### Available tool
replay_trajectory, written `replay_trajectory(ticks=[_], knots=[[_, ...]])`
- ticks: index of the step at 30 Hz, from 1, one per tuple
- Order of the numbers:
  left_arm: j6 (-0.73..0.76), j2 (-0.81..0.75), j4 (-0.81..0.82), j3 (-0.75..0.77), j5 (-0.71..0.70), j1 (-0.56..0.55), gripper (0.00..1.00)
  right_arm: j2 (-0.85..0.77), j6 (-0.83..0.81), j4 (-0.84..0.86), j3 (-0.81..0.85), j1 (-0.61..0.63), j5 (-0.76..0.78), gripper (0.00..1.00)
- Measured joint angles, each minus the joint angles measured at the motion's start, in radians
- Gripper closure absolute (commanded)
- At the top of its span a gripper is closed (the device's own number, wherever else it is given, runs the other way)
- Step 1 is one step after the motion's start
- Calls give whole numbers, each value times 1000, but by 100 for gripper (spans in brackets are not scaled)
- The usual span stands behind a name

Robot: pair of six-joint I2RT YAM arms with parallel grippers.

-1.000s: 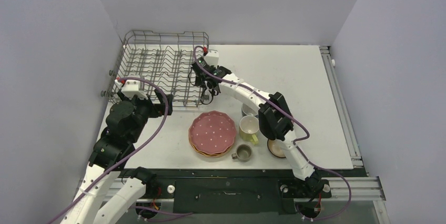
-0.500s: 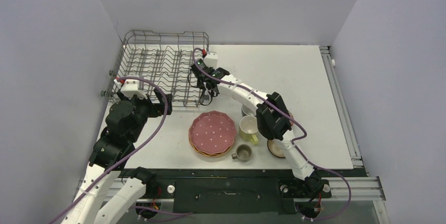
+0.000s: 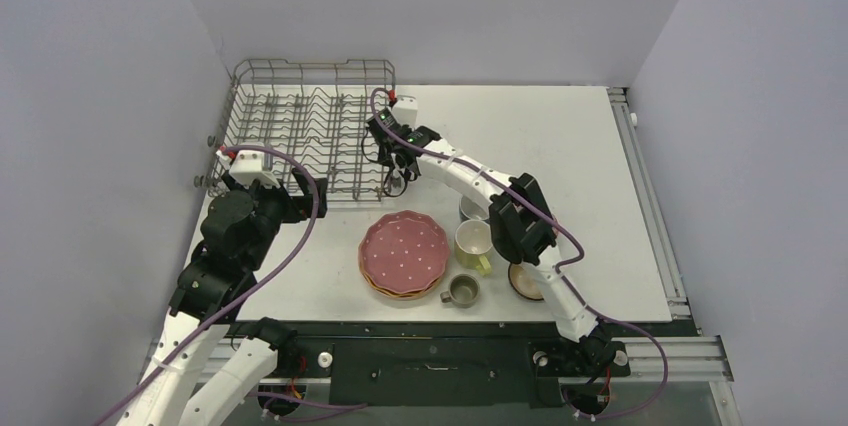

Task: Load the mixed dishes into the dish rack
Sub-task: Move the dish rack to the center of the board.

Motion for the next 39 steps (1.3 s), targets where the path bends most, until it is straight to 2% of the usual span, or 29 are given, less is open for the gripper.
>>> replay_trajectory(ticks=[6, 25, 39], knots=[[0, 6, 0, 0, 0, 0, 4, -13, -4, 43, -38, -21, -18, 100], [-6, 34, 0, 0, 3, 20, 4, -198, -41, 114, -323, -186, -94, 100], [-6, 49, 0, 0, 8, 22, 4, -398, -52, 182, -610, -355, -135, 100]])
